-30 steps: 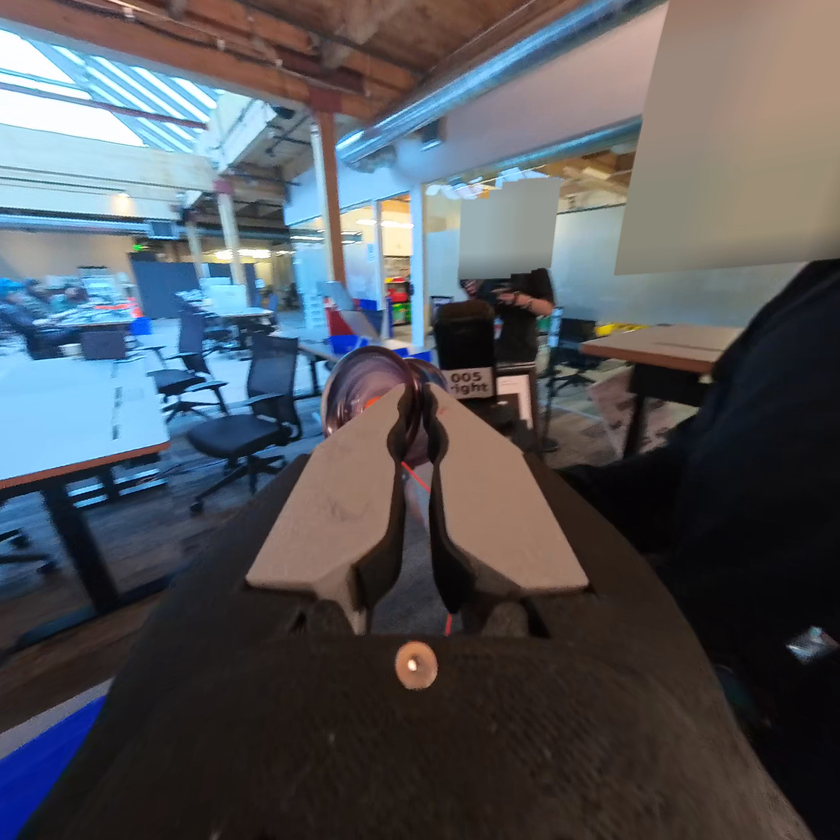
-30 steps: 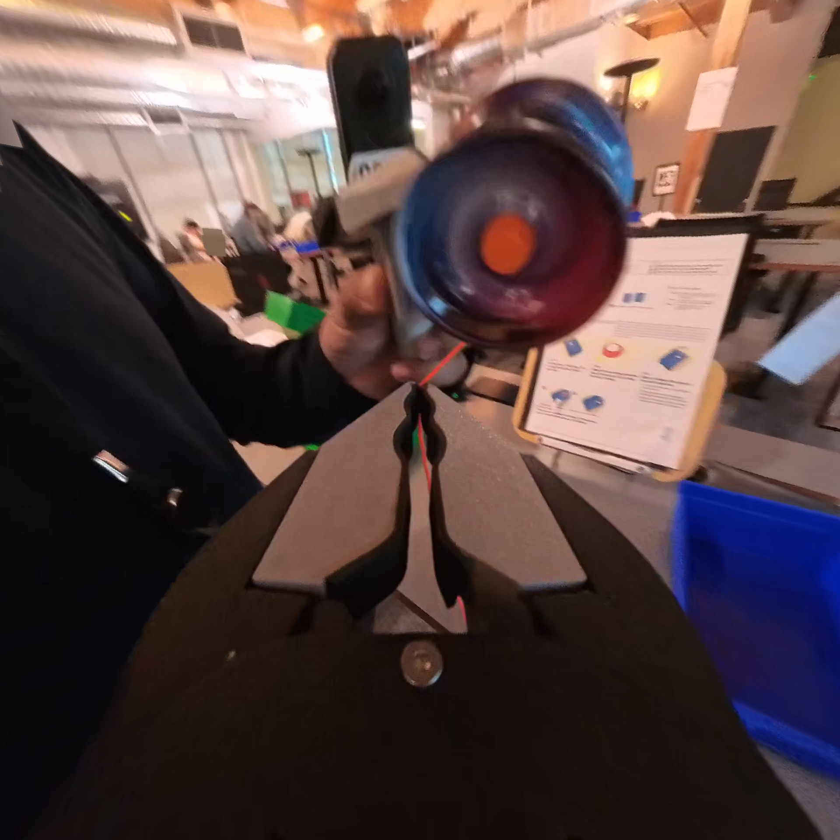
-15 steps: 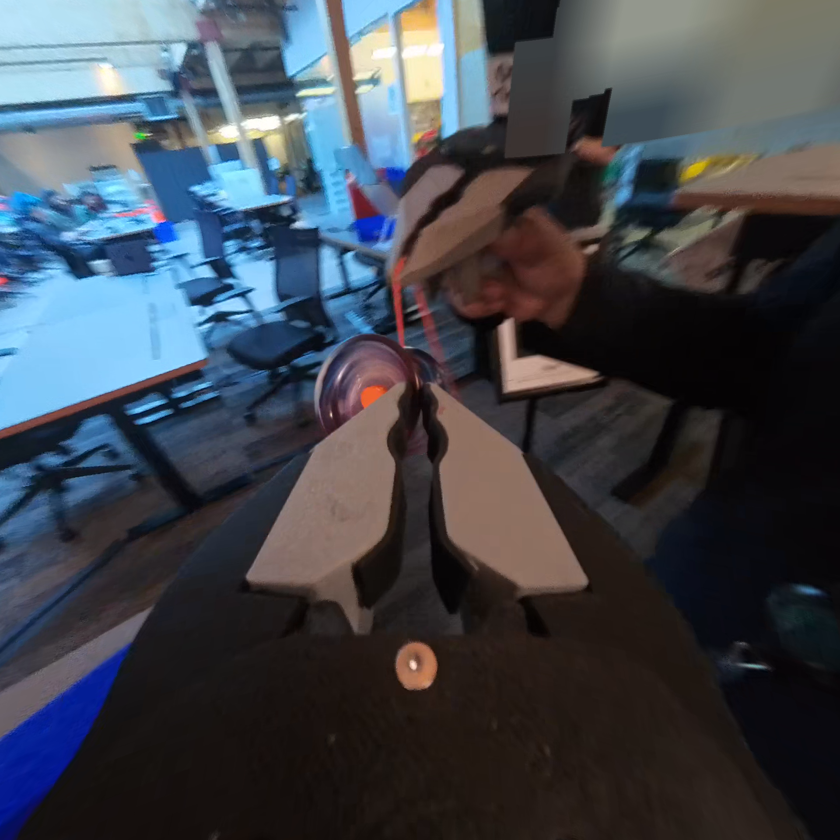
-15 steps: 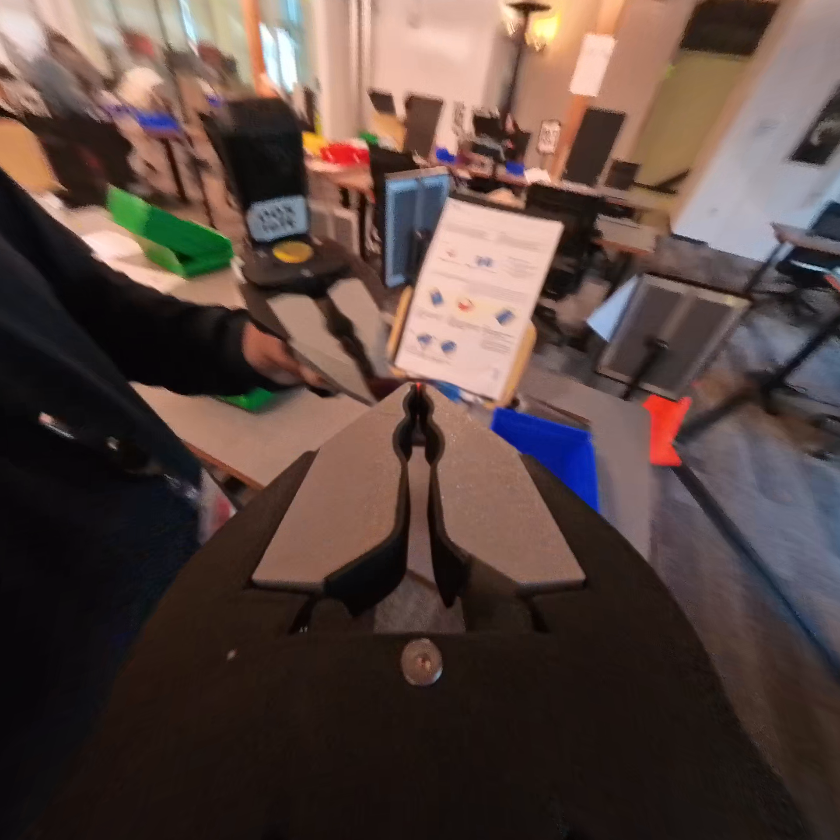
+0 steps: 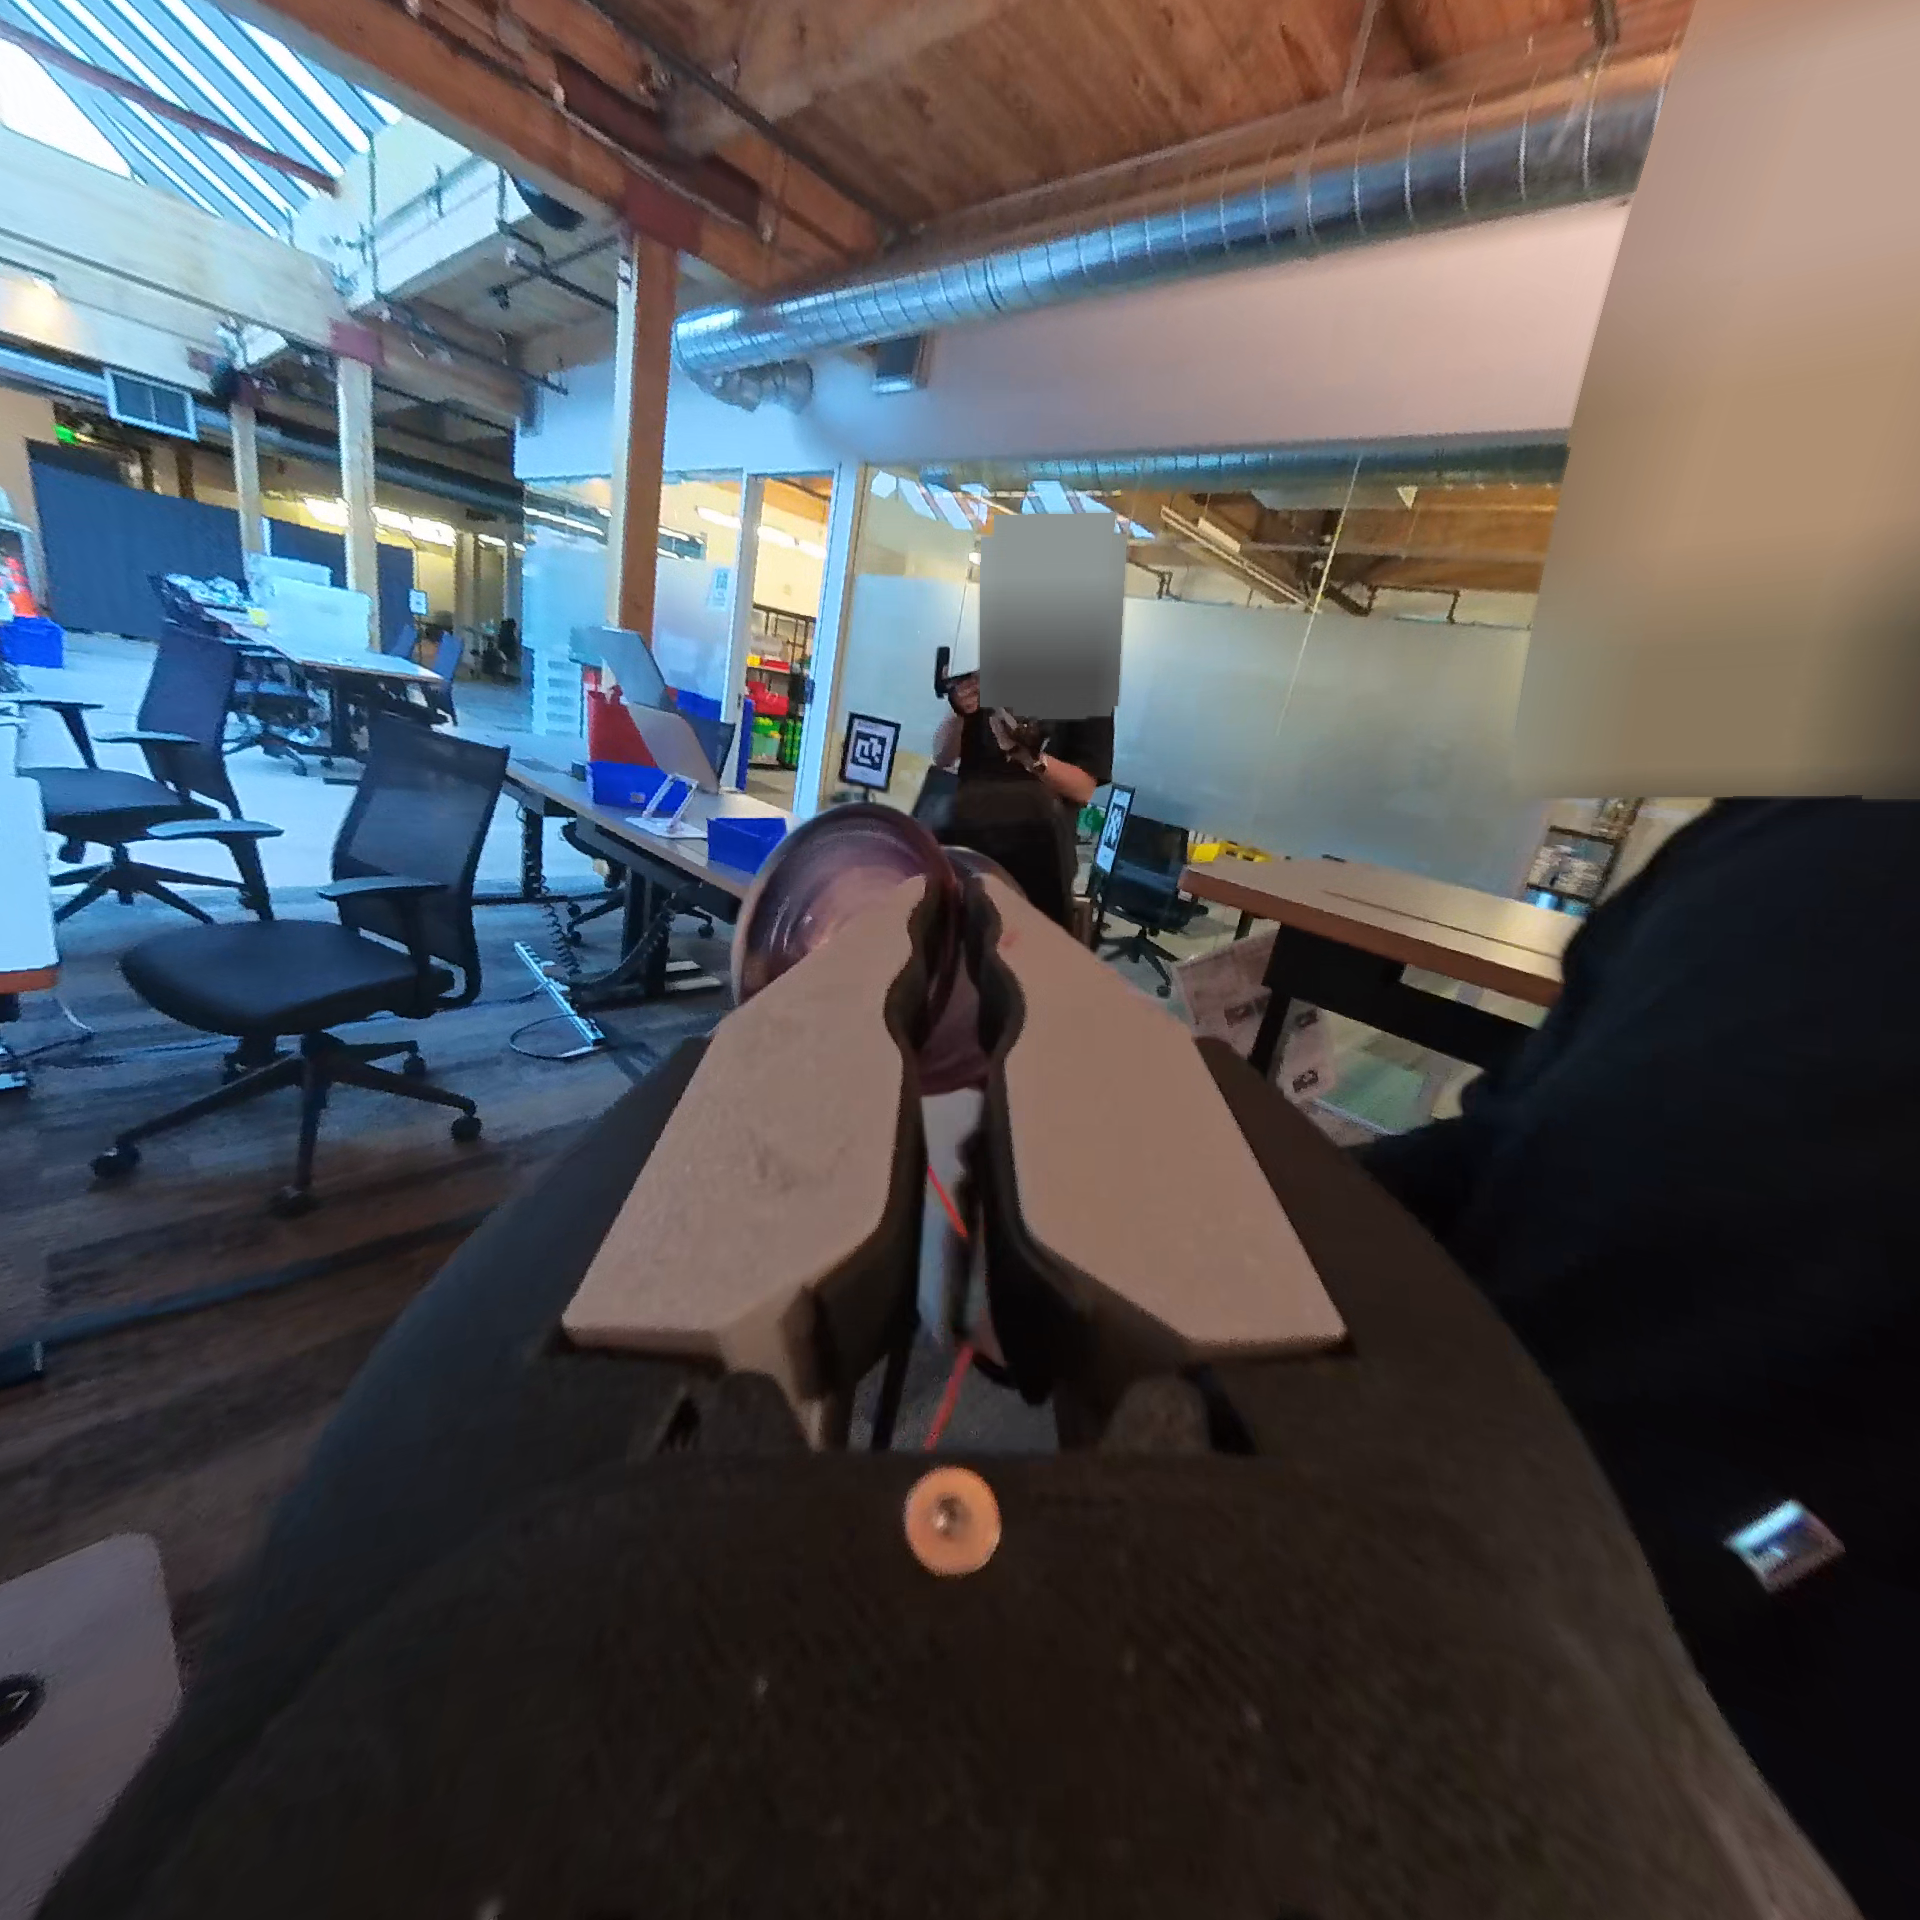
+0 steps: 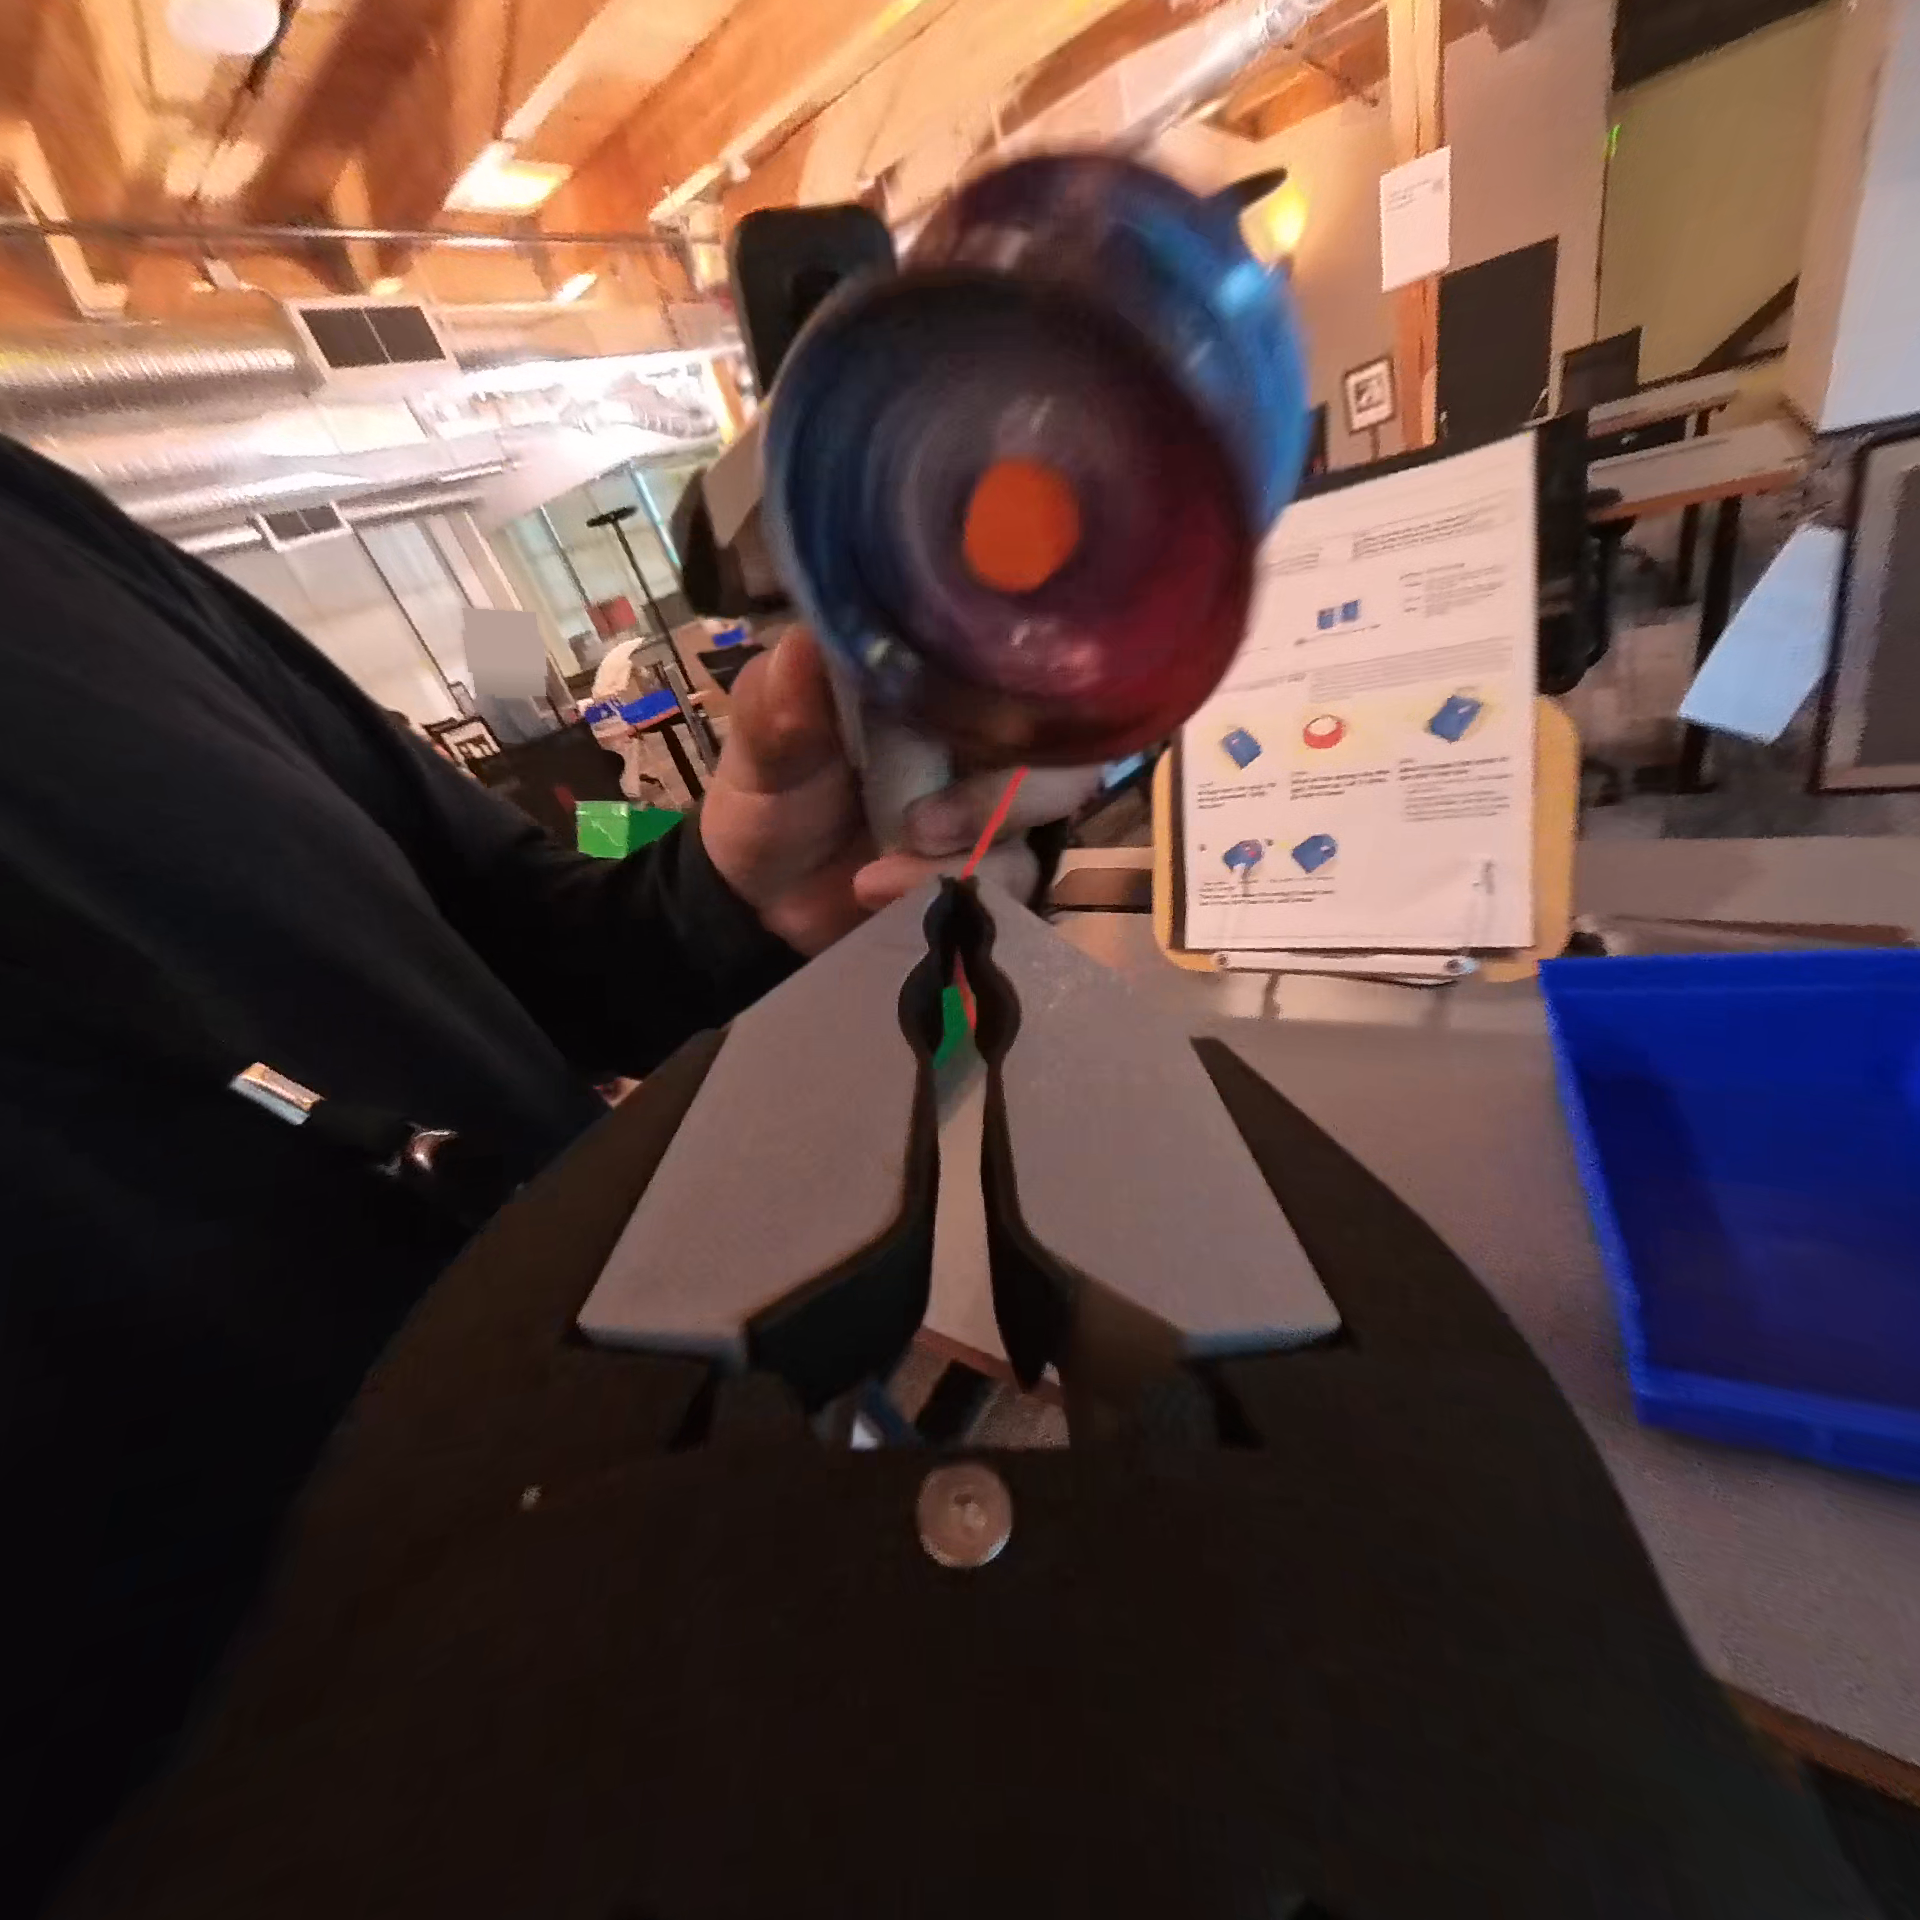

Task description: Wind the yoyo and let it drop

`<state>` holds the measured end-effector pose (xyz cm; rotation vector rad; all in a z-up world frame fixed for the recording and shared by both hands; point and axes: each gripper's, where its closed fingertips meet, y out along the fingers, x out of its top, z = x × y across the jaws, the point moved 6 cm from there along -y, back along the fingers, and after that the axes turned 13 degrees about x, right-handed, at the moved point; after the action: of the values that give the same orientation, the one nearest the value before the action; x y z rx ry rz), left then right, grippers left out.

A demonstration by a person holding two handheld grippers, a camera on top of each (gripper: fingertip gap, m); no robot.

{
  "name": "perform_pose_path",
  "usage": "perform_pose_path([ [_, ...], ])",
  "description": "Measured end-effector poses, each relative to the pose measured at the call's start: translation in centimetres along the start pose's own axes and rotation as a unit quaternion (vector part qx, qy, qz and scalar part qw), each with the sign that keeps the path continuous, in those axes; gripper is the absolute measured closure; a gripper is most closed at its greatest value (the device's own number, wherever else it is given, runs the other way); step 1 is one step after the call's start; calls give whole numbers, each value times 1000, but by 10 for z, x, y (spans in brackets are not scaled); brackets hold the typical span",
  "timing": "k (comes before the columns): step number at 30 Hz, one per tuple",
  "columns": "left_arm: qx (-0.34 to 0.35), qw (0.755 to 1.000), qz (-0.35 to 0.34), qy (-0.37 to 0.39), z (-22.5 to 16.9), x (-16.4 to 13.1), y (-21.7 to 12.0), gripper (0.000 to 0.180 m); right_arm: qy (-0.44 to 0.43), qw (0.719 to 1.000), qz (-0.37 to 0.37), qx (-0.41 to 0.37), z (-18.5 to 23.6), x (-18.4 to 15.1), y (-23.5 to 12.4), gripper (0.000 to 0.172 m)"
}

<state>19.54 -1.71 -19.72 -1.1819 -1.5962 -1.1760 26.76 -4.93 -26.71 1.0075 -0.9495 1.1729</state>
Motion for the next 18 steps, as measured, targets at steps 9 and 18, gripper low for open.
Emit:
perform_pose_path([
  [9, 136, 962, 121, 202, 20, -35, 3, 180, -51, 986, 153, -52, 27, 14, -6, 172],
  [18, 191, 920, 206, 273, 34, -64, 17, 180, -148, 926, 294, -184, -18, 45, -60, 172],
])
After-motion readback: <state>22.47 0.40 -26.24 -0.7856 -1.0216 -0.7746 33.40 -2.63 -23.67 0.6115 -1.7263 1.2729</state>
